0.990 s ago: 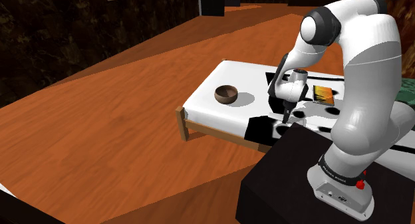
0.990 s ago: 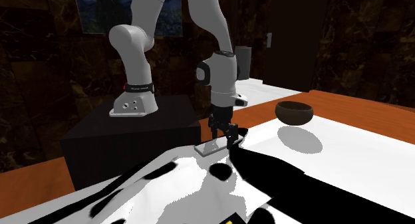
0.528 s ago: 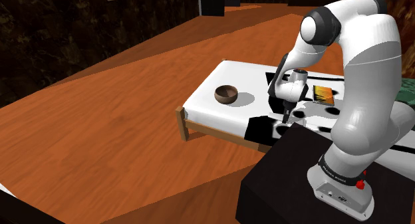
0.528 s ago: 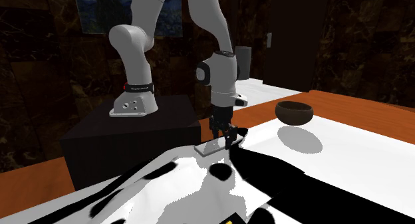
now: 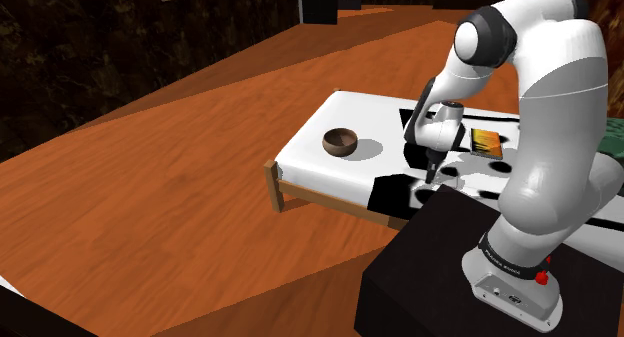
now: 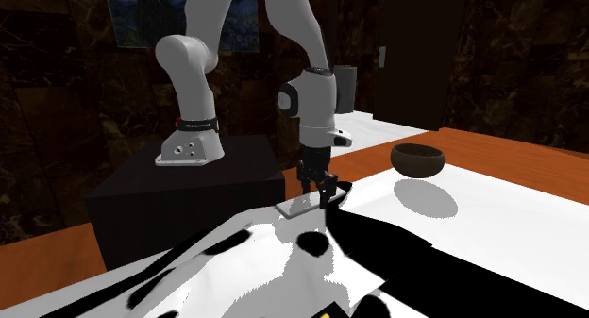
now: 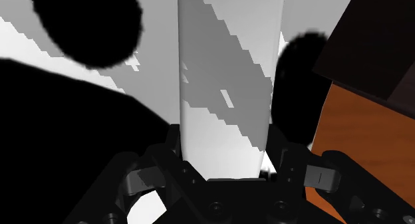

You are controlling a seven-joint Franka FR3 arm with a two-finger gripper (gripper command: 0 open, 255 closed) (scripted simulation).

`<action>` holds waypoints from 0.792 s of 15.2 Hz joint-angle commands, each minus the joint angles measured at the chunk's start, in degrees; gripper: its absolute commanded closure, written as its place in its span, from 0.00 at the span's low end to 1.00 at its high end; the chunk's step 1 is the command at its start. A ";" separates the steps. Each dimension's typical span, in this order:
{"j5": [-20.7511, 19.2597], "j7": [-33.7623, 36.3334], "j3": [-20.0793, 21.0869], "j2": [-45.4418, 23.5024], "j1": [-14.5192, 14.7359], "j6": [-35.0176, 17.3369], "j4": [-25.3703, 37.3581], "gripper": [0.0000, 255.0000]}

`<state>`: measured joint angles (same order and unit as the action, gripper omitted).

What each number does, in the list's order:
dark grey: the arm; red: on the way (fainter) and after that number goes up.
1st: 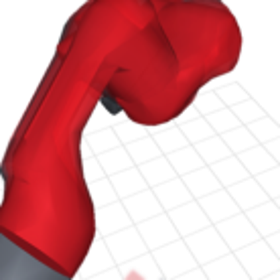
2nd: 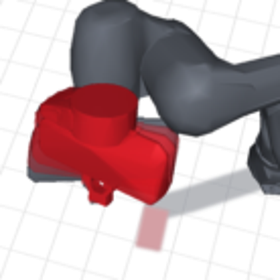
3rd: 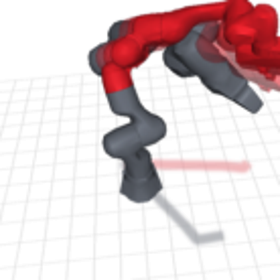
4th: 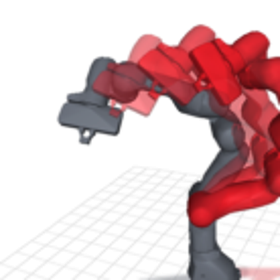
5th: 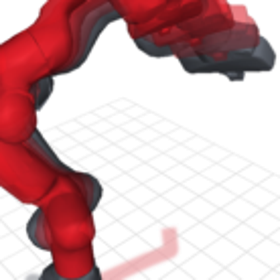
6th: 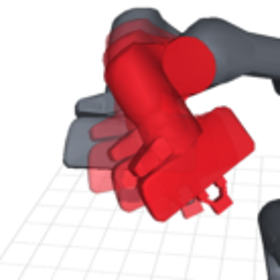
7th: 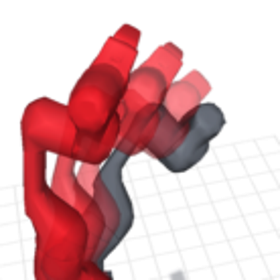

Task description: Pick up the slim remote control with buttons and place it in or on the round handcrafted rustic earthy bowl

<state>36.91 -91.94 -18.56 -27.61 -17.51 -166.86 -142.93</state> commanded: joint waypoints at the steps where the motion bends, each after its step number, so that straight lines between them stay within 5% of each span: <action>1: -1.57 1.31 -2.01 1.70 1.71 1.14 -0.75 1.00; 12: -13.93 10.72 -14.45 11.69 11.58 7.68 -4.15 1.00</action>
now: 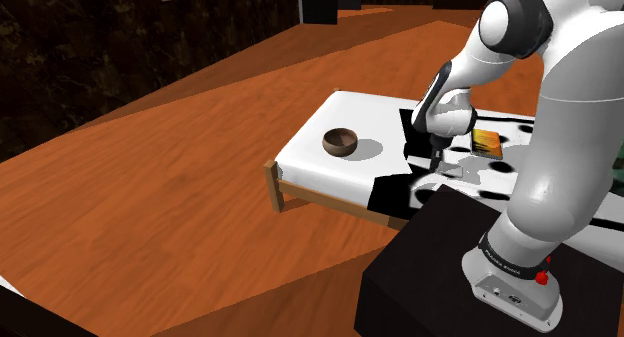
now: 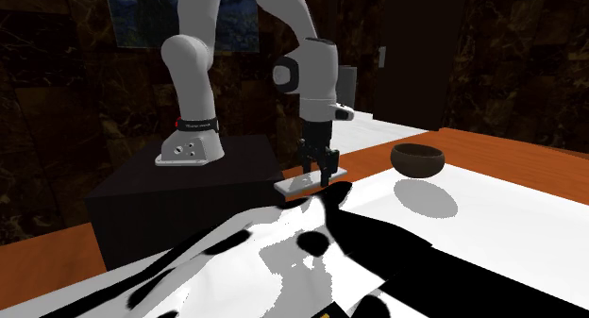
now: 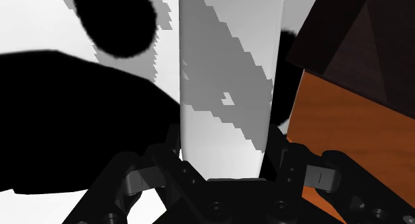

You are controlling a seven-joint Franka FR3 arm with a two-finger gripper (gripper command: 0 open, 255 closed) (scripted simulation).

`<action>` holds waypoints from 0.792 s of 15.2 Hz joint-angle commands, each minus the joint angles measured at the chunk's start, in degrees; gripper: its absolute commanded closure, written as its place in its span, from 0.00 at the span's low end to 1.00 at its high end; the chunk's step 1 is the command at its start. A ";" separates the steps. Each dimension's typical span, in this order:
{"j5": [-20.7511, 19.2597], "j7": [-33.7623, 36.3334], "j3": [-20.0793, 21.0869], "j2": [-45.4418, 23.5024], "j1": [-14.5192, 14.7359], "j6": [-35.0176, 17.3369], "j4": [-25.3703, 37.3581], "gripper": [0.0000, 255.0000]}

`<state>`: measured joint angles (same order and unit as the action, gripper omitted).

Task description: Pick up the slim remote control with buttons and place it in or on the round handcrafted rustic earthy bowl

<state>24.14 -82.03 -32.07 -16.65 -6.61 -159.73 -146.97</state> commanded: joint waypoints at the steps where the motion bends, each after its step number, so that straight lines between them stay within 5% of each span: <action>1: -2.58 1.84 -2.09 1.69 1.54 1.17 -0.33 1.00; 12: -20.72 14.84 -11.65 13.38 7.77 8.83 -1.40 1.00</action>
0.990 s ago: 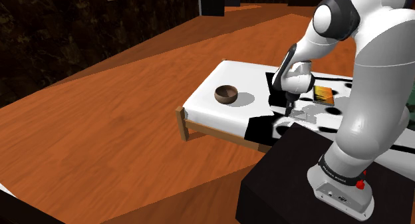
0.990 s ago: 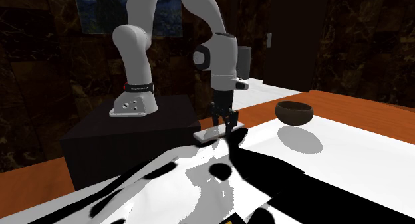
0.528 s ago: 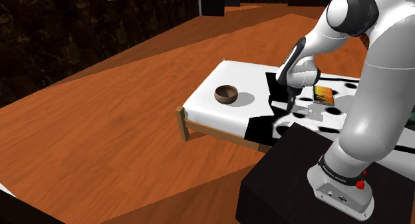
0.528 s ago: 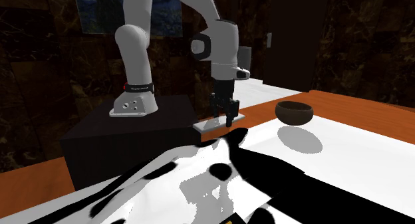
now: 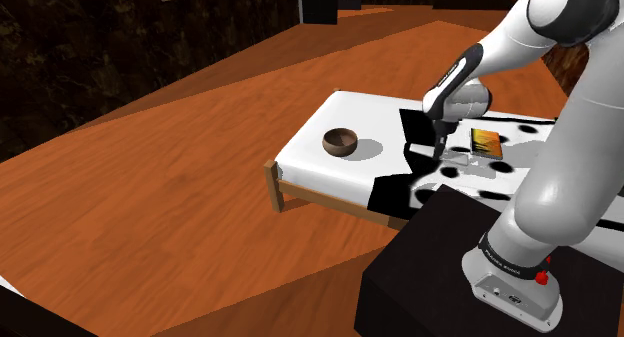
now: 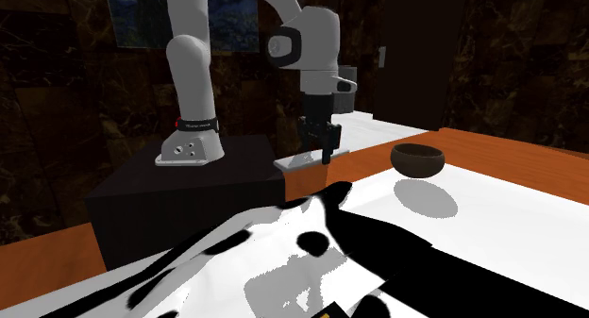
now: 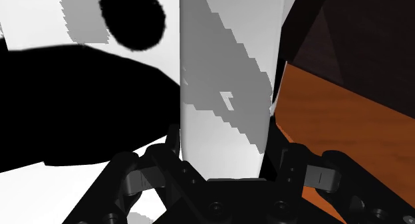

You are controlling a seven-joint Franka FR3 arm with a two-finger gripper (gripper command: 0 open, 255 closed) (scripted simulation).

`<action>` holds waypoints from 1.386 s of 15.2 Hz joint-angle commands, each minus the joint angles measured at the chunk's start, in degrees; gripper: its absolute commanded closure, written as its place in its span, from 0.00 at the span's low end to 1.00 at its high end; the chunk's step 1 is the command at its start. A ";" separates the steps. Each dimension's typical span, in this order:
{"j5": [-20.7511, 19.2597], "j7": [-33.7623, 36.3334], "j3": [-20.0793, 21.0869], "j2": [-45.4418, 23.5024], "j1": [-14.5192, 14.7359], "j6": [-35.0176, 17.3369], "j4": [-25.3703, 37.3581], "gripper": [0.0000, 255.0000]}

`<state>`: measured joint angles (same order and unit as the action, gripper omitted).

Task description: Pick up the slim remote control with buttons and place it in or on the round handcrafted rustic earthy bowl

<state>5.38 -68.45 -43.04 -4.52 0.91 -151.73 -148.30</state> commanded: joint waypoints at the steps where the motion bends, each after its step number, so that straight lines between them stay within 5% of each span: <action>1: -3.59 2.42 -1.05 2.38 0.37 1.66 -0.02 1.00; 6: -9.71 6.80 -1.49 7.10 0.04 5.54 0.42 1.00; 12: 0.17 7.69 3.10 -1.54 4.28 7.83 9.06 1.00; 21: 9.10 11.05 9.84 -14.67 5.88 14.24 26.15 1.00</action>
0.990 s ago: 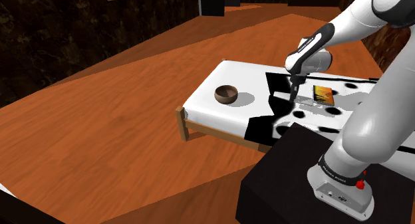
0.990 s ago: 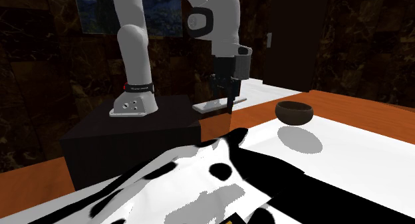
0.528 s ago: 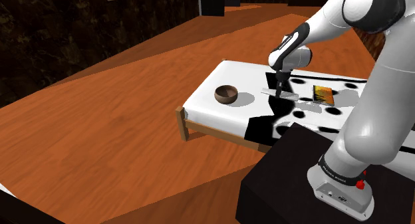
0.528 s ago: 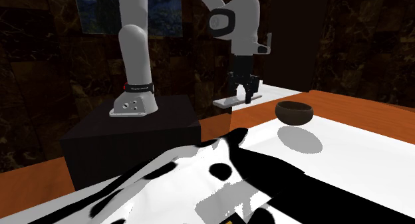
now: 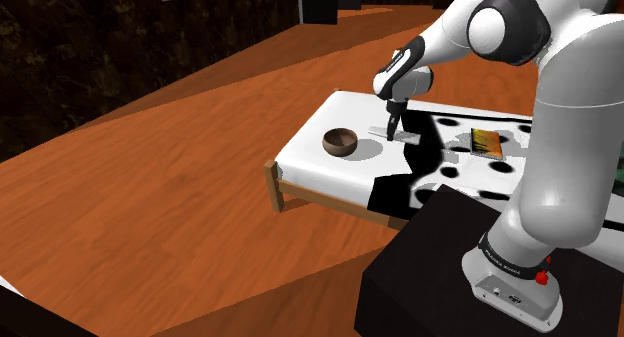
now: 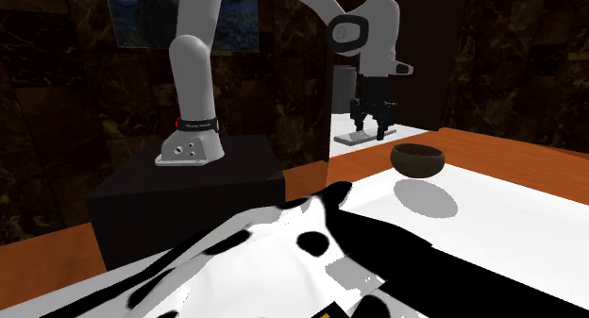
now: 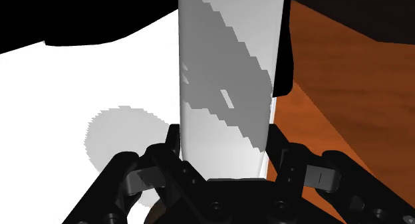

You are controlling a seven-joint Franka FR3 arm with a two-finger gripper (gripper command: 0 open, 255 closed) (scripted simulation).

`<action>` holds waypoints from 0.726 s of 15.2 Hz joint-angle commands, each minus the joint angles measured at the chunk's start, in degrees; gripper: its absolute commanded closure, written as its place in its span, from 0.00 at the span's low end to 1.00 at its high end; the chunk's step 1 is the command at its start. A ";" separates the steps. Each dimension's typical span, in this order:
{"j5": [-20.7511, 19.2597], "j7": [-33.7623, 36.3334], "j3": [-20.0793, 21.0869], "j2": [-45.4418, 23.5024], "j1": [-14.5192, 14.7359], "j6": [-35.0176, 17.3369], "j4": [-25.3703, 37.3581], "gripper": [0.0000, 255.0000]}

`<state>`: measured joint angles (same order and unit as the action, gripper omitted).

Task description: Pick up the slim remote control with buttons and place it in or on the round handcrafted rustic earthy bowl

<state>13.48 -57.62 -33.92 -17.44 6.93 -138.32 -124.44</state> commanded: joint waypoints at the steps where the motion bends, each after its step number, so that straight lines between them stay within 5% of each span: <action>1: 1.64 0.75 1.35 -3.24 -0.14 1.71 4.48 1.00; 11: 5.67 7.17 6.47 -19.53 -1.69 12.68 30.92 1.00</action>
<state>18.81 -51.27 -27.94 -35.38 5.24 -126.28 -95.73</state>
